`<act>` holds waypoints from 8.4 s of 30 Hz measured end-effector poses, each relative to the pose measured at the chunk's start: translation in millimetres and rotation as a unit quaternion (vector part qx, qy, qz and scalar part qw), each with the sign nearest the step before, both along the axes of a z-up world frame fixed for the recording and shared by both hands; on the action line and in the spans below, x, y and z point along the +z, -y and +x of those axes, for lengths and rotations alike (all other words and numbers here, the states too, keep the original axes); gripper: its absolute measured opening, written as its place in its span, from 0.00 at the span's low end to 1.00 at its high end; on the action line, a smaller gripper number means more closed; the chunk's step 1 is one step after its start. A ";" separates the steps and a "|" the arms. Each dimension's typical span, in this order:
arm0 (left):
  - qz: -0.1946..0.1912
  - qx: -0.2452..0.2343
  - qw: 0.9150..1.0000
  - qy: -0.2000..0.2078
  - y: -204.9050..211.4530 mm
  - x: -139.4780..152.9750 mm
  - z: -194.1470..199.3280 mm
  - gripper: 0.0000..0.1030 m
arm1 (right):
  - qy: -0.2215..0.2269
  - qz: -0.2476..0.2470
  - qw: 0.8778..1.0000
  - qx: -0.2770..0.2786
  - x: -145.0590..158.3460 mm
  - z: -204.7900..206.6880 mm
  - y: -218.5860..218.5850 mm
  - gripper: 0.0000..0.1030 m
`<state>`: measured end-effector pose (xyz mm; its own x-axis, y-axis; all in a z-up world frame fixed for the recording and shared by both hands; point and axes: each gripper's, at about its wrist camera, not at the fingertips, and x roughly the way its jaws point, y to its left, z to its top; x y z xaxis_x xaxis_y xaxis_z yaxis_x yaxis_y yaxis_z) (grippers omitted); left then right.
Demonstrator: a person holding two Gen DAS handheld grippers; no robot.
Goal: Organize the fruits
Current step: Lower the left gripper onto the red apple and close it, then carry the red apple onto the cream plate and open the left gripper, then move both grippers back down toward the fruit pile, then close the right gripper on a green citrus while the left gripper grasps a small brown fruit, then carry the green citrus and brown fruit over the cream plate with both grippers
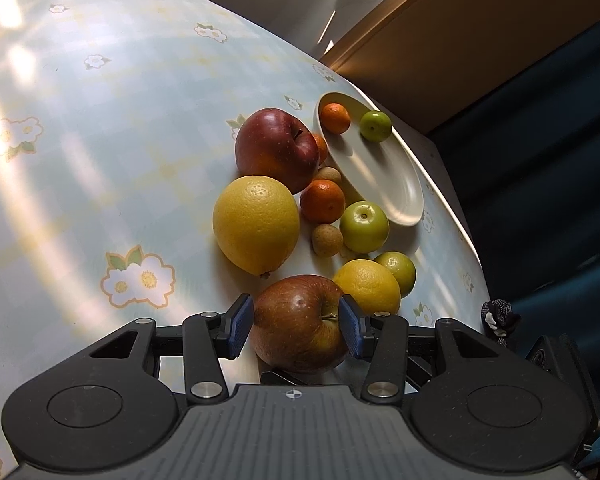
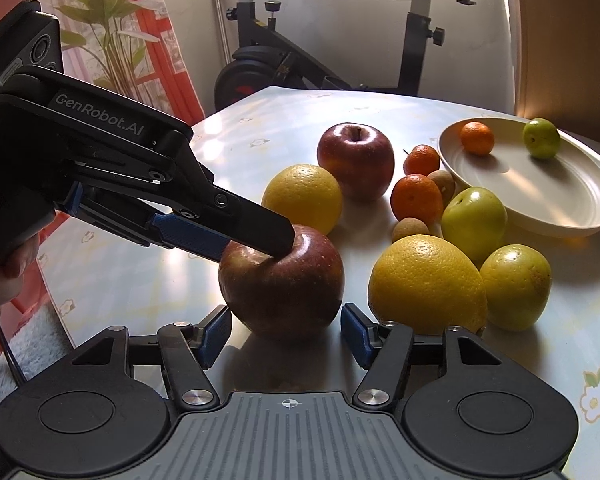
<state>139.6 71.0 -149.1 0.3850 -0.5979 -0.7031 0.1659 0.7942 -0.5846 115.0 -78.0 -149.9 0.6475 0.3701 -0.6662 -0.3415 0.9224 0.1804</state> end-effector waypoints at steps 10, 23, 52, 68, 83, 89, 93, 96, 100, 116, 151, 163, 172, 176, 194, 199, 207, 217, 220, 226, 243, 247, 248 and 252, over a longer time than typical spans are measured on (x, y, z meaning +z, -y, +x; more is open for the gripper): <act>-0.015 0.008 1.000 -0.016 -6.4 -3.6 3.2 0.48 | 0.011 0.001 1.000 0.009 -2.2 -0.5 -0.1 0.53; -0.034 0.023 0.999 -0.028 -11.6 -7.4 2.1 0.47 | 0.011 0.002 1.000 0.007 -1.4 -2.1 0.4 0.53; -0.008 -0.032 0.997 0.065 74.6 84.0 94.5 0.47 | 0.075 -0.005 0.997 -0.020 79.3 91.8 87.6 0.53; 0.035 -0.029 0.999 -0.020 112.2 27.3 185.6 0.46 | 0.019 -0.006 1.000 -0.020 14.1 167.4 122.4 0.53; 0.046 0.000 0.999 0.000 102.3 34.7 202.4 0.46 | 0.025 -0.025 0.999 -0.040 11.7 201.7 120.1 0.53; 0.050 0.010 0.999 0.007 100.4 33.3 206.4 0.46 | 0.024 -0.022 0.998 -0.045 9.5 204.6 120.2 0.54; 0.056 0.021 0.998 0.006 97.5 32.0 208.6 0.46 | 0.029 -0.029 0.998 -0.043 10.9 200.1 118.8 0.56; 0.054 0.024 0.998 0.003 96.4 29.6 209.9 0.46 | 0.030 -0.028 0.998 -0.045 13.3 196.4 120.2 0.57; 0.064 0.025 0.998 0.005 100.8 31.7 211.2 0.46 | 0.038 -0.032 0.998 -0.046 20.5 187.2 120.9 0.58; 0.102 0.025 0.990 0.095 71.7 82.9 141.7 0.44 | 0.097 0.020 0.990 -0.096 50.7 105.6 122.6 0.62; 0.131 0.019 0.983 0.127 41.3 76.6 27.3 0.44 | 0.105 -0.003 0.984 -0.141 11.8 0.9 113.3 0.50; 0.134 0.007 0.984 0.118 45.4 66.2 21.5 0.44 | 0.060 0.079 0.987 -0.129 3.5 7.1 124.0 0.41; 0.130 -0.009 0.984 0.118 54.8 61.8 20.2 0.43 | 0.084 0.031 0.989 -0.118 6.6 6.2 122.2 0.40; 0.134 -0.018 0.984 0.115 61.2 59.0 20.7 0.43 | 0.111 -0.025 0.985 -0.132 7.4 5.3 125.4 0.40; 0.132 -0.039 0.988 0.067 81.4 47.7 38.4 0.38 | 0.129 -0.052 0.984 -0.111 -0.1 4.9 129.6 0.41; 0.131 -0.036 0.989 0.051 84.0 42.6 43.9 0.38 | 0.124 -0.031 0.986 -0.108 -1.0 4.2 135.5 0.42; 0.125 -0.036 0.991 0.024 93.5 34.7 55.7 0.36 | 0.114 0.009 0.987 -0.114 -1.7 6.5 147.5 0.42; 0.162 -0.043 0.986 0.025 104.3 25.0 62.2 0.31 | 0.113 0.011 0.987 -0.115 -2.1 6.4 147.2 0.42; 0.175 -0.046 0.983 0.032 108.7 23.3 64.0 0.31 | 0.112 0.014 0.987 -0.115 -2.0 6.4 147.9 0.42; 0.202 -0.058 0.977 0.048 117.3 22.0 60.3 0.31 | 0.111 0.017 0.987 -0.115 -2.0 6.2 149.3 0.42; 0.214 -0.055 0.972 0.086 120.5 33.8 50.1 0.25 | 0.112 0.017 0.987 -0.116 -1.7 6.2 149.1 0.42; 0.216 -0.057 0.969 0.103 119.6 45.0 47.8 0.25 | 0.124 0.005 0.986 -0.113 -1.0 3.0 144.7 0.41; 0.215 -0.058 0.969 0.109 120.8 48.9 48.1 0.25 | 0.128 0.004 0.986 -0.110 -0.3 1.6 143.7 0.41; 0.204 -0.059 0.969 0.125 122.7 61.6 50.3 0.25 | 0.133 0.005 0.984 -0.115 1.9 -0.3 144.3 0.41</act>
